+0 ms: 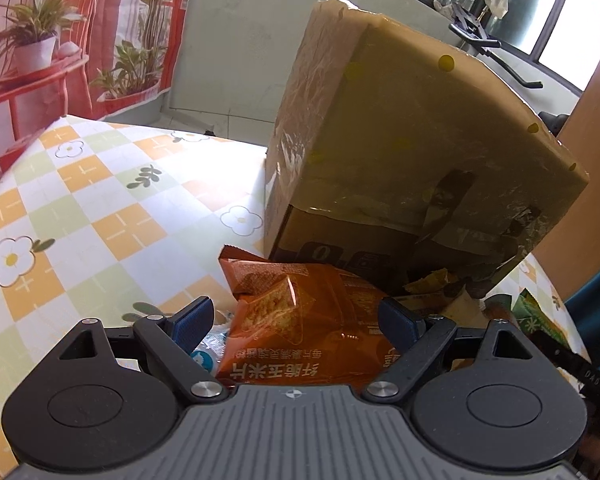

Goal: Organize snacks
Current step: 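Close the left tool on the orange packet while the right tool closes on the green bag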

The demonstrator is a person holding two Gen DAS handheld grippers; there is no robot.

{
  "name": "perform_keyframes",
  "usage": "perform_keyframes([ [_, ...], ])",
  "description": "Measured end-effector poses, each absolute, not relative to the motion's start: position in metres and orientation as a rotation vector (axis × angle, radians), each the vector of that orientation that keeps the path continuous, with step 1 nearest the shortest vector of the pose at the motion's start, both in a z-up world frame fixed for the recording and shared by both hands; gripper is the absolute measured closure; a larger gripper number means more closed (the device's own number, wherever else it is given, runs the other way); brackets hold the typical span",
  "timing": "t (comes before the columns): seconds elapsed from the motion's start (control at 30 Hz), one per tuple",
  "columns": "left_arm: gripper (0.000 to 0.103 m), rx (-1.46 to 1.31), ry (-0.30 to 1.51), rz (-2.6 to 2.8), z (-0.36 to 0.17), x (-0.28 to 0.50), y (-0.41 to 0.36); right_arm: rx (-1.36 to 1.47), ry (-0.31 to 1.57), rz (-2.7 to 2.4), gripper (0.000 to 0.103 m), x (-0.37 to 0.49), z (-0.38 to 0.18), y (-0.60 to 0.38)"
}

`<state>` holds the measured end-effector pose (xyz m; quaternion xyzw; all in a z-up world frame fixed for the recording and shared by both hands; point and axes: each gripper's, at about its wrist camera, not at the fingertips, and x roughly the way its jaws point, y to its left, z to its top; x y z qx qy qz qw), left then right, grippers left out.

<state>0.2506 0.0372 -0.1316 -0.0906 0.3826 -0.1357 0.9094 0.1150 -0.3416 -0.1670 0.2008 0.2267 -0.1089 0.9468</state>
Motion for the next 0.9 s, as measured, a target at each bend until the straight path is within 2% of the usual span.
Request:
perform_keyframes([
  [0.7, 0.012, -0.247, 0.811, -0.234, -0.155, 0.268, 0.031, 0.505, 0.429, -0.128, 0.016, 0.11, -0.183, -0.358],
  [0.9, 0.008, -0.229, 0.798, -0.233, -0.159, 0.267, 0.026, 0.513, 0.426, -0.125, 0.016, 0.109, -0.184, -0.359],
])
